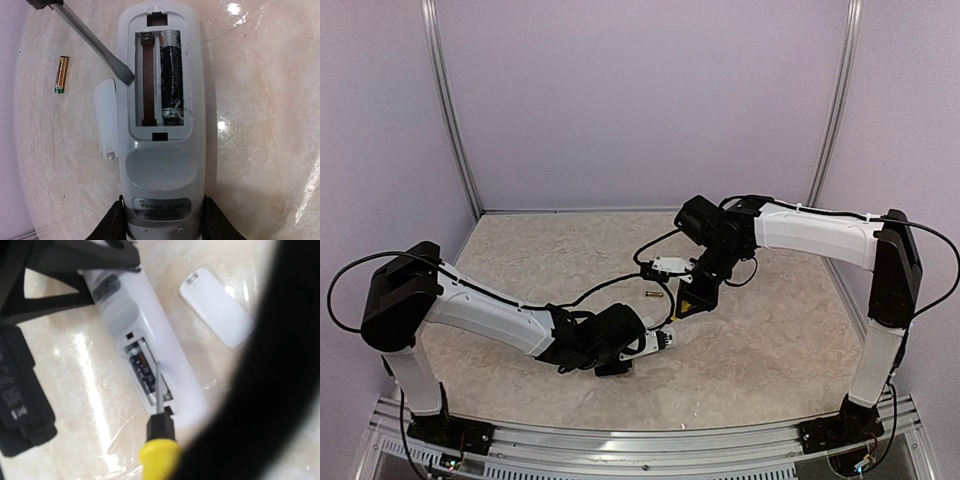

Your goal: Unload the batteries from the remote control

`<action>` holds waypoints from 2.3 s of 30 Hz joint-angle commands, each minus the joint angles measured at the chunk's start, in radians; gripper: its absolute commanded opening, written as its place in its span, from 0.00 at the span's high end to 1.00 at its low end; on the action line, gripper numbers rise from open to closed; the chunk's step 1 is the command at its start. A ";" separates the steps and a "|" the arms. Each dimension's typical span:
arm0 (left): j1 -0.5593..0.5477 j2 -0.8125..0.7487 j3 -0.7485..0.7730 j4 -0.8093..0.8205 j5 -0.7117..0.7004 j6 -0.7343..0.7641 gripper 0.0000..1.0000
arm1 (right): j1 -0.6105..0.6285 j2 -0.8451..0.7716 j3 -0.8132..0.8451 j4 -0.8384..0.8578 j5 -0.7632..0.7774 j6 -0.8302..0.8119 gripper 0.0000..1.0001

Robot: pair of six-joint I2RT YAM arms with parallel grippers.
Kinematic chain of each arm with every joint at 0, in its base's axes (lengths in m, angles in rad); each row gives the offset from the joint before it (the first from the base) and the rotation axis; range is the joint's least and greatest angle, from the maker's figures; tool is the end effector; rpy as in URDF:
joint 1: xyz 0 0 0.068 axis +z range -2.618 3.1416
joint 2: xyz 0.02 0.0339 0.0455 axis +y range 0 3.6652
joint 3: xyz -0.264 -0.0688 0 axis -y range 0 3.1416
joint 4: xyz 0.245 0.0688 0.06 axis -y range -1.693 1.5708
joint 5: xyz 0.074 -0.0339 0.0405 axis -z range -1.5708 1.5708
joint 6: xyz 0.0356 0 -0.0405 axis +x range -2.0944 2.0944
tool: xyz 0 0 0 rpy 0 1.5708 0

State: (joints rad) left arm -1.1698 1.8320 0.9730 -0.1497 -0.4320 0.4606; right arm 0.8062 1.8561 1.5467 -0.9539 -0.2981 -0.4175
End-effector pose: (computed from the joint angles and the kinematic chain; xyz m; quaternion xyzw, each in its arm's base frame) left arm 0.1505 -0.3167 0.1323 0.6423 0.6868 0.0990 0.3256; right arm 0.2546 0.2805 0.2464 -0.5799 0.7869 0.1732 0.1203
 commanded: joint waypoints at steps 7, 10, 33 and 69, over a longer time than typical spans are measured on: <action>-0.014 0.032 -0.016 -0.025 0.031 0.006 0.95 | -0.004 -0.047 -0.041 0.015 -0.019 0.018 1.00; -0.014 0.031 -0.017 -0.023 0.030 0.007 0.95 | -0.002 -0.046 -0.054 0.001 -0.021 0.009 1.00; -0.014 0.019 -0.017 -0.030 0.025 0.024 0.96 | -0.001 0.128 -0.003 -0.020 -0.026 -0.130 1.00; 0.086 -0.036 -0.005 -0.088 0.259 -0.110 0.95 | -0.081 -0.230 -0.242 0.366 0.088 0.056 1.00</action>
State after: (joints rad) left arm -1.1011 1.8137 0.9802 -0.1802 -0.2714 0.3843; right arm 0.7544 1.6676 1.3735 -0.6651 -0.2825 -0.4305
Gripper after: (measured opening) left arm 0.435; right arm 0.132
